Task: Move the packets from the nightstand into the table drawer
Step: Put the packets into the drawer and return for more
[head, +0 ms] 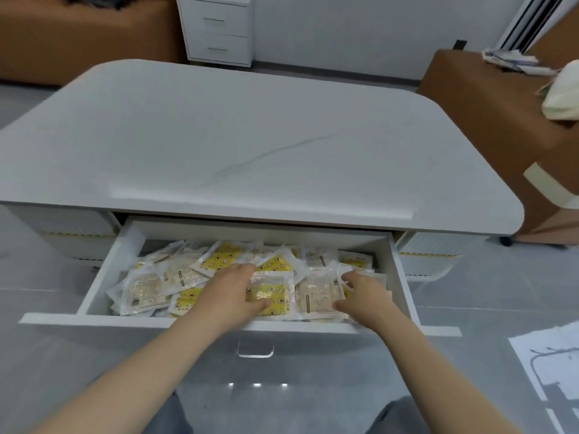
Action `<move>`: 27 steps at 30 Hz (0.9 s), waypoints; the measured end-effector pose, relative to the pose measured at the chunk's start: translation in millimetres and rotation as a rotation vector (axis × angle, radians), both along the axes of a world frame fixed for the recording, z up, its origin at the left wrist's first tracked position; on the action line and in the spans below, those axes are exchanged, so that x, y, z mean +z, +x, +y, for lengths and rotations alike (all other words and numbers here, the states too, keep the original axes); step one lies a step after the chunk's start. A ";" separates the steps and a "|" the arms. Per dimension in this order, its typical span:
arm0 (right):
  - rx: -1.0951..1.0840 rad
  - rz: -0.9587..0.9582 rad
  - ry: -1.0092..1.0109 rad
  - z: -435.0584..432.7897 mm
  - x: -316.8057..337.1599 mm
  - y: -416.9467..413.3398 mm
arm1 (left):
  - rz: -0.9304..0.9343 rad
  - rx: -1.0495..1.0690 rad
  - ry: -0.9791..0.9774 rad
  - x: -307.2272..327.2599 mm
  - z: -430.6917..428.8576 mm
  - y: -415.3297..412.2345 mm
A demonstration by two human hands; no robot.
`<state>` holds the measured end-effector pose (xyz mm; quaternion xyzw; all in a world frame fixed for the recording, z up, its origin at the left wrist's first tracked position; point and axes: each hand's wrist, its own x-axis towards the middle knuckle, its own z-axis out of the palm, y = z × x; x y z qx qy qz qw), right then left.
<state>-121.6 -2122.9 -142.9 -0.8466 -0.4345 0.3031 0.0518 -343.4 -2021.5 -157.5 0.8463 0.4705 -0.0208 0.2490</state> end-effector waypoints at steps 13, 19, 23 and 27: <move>0.281 -0.068 0.147 -54.8 14.0 -32.7 | 0.026 -0.116 0.135 19.9 -30.7 -47.6; 0.276 -0.329 0.205 -44.3 2.5 -24.3 | 0.218 -0.103 0.283 32.0 -16.8 -41.6; 0.356 -0.451 0.177 -29.2 11.1 -16.7 | 0.330 -0.124 0.322 37.8 -1.4 -30.7; 0.366 -0.483 0.166 -11.8 13.0 -7.8 | 0.345 -0.118 0.354 37.9 12.7 -22.4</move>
